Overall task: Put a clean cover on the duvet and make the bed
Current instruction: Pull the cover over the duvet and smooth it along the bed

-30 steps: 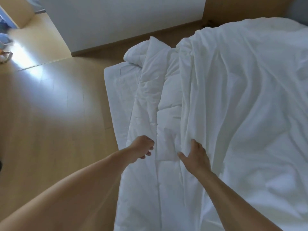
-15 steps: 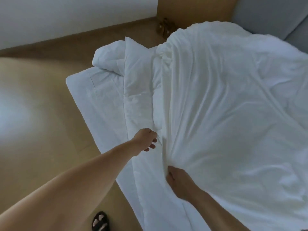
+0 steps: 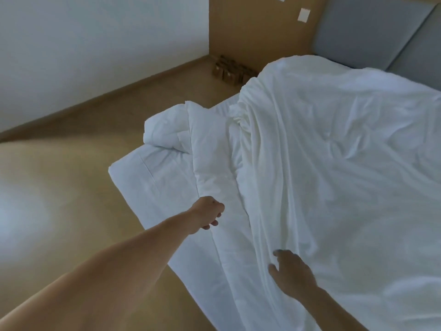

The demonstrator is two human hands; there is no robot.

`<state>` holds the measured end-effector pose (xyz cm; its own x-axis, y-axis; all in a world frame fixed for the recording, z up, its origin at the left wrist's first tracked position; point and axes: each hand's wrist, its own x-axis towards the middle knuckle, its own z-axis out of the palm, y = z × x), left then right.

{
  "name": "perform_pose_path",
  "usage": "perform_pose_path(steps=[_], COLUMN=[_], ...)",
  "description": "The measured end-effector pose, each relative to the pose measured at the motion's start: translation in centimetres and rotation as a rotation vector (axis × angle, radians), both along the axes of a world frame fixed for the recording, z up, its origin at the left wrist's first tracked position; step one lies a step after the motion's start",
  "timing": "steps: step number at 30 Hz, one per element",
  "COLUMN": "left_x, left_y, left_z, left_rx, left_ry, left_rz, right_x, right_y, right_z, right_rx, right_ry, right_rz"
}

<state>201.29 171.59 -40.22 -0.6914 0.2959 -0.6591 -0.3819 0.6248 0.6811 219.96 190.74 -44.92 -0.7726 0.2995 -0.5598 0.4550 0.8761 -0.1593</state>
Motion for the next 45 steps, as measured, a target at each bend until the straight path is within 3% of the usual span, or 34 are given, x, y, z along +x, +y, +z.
perform_pose_path(steps=[4,13,21,28,34,36,40,45], left_x=[-4.4,-20.2,-31.4,-43.4,-51.6,-53.8,-55.0,-49.0], left_y=[1.0,2.2,1.5,3.9,3.7,4.0,4.7,3.0], left_z=[1.4,3.0,-0.9,-4.5,-7.5,-7.8,-7.2,-3.2], left_rx=[0.013,-0.065,-0.178,-0.307,-0.165,-0.131,-0.094,0.005], left_ry=[0.024,0.125,0.132,0.293,0.165,0.122,0.120,0.049], left_rz=[-0.038,-0.029,0.082,0.176,0.093,0.098,0.088,-0.020], right_x=[-7.8,-24.5,-36.5,-43.3,-50.0,-50.8,-50.4,-50.8], right_y=[-0.8,0.9,2.9,3.0,4.0,3.8,2.1,-2.0], right_z=[1.8,0.4,-1.4,-3.5,-4.0,-3.3,-1.3,3.2], right_rx=[-0.065,-0.148,0.011,0.152,0.318,0.250,-0.081,-0.324], right_ry=[0.169,0.235,0.249,0.244,0.214,0.215,0.361,0.554], right_rz=[-0.041,-0.055,-0.127,-0.302,-0.527,-0.630,-0.852,-0.986])
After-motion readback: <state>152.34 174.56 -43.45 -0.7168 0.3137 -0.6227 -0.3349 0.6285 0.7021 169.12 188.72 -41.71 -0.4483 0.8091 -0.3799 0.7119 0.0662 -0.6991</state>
